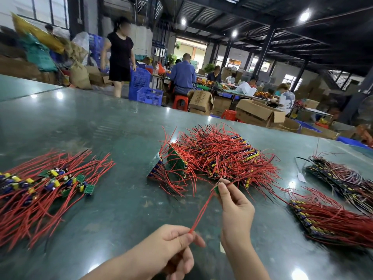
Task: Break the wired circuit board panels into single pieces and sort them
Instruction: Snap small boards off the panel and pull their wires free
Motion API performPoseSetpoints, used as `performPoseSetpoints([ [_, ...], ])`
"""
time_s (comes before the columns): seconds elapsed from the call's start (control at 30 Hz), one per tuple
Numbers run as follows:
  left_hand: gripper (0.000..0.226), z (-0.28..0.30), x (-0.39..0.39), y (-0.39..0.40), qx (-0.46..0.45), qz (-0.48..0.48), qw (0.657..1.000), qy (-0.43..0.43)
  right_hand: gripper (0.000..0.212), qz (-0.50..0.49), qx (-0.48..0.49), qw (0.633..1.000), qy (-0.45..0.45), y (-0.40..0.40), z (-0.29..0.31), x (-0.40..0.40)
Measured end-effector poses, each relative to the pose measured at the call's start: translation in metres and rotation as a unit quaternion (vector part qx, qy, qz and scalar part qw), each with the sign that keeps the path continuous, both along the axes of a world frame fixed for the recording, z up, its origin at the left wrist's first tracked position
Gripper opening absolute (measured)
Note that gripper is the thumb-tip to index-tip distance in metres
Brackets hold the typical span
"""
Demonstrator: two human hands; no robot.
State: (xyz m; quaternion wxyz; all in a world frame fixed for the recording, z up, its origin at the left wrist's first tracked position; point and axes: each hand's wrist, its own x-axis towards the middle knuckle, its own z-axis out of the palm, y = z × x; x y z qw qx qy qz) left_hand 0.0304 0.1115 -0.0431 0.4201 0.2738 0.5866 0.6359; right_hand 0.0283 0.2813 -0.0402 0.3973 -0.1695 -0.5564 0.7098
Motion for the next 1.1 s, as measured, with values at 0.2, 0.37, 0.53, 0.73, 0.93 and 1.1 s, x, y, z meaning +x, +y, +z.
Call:
performPoseSetpoints([
  [0.2,0.026,0.002,-0.005,-0.004,-0.032,-0.044,0.997,0.055,0.031,0.006,0.023,1.000,-0.002,-0.002,0.001,-0.001],
  [0.37,0.025,0.003,-0.010,-0.008,-0.022,-0.097,0.995,0.023,0.027,0.020,0.012,1.000,-0.004,-0.008,-0.003,0.000],
  [0.53,0.072,0.002,-0.031,-0.024,-0.143,-0.125,0.982,-0.012,0.019,0.081,0.014,0.996,-0.029,-0.009,0.000,0.002],
  [0.73,0.073,0.001,-0.038,-0.023,-0.042,0.095,0.988,-0.114,0.018,0.176,0.106,0.976,-0.066,-0.031,0.003,0.010],
  [0.93,0.013,-0.008,-0.018,-0.004,0.014,0.193,0.978,-0.072,0.015,0.192,0.151,0.967,-0.068,-0.040,0.004,0.014],
  [1.1,0.019,-0.004,-0.020,-0.004,-0.013,0.253,0.952,0.170,0.012,0.249,0.049,0.964,-0.075,-0.036,0.006,0.014],
])
